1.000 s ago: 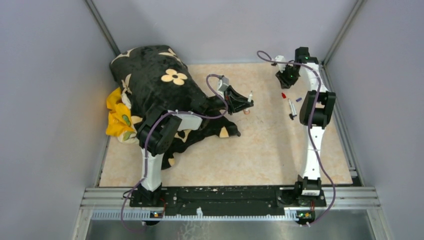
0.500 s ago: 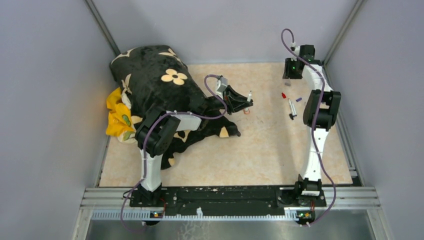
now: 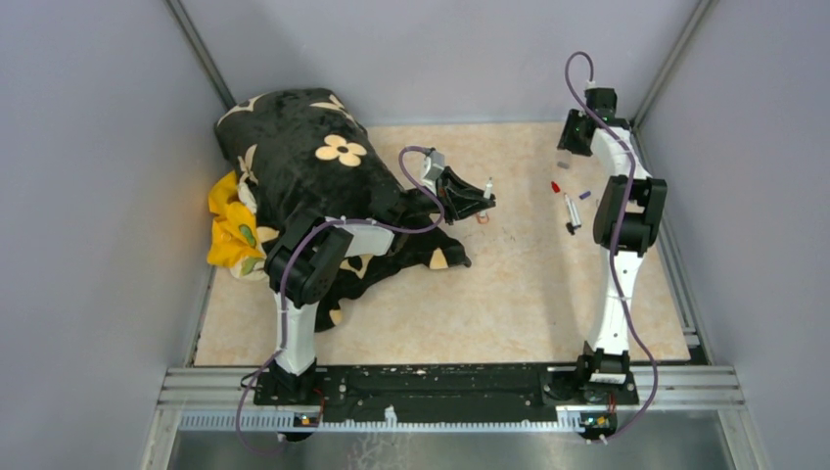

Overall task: Insert the pens into the pen caps
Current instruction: Move the pen cap to the center of the board.

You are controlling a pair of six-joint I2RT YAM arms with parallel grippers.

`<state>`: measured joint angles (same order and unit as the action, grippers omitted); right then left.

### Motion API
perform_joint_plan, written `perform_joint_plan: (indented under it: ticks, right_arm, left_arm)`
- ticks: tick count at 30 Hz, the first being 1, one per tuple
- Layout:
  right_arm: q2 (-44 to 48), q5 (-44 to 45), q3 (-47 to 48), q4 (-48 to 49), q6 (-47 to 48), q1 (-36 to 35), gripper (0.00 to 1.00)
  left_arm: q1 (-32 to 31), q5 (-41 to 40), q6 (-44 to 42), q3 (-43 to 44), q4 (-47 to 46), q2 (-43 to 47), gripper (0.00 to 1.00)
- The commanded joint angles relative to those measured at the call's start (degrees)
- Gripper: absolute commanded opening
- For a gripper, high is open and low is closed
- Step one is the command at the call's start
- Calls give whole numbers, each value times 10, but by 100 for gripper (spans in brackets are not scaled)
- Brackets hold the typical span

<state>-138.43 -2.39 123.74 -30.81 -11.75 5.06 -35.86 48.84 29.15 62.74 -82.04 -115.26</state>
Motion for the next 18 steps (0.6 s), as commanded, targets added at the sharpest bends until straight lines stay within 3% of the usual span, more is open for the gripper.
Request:
perform_joint_plan:
  ticks: [1, 18]
  right_arm:
    - [-9, 20, 2, 17, -31, 5, 41]
    - [-17, 26, -21, -2, -54, 11, 35]
  left_arm:
    - [3, 3, 0, -3, -28, 5, 0]
    - [3, 4, 6, -2, -33, 3, 0]
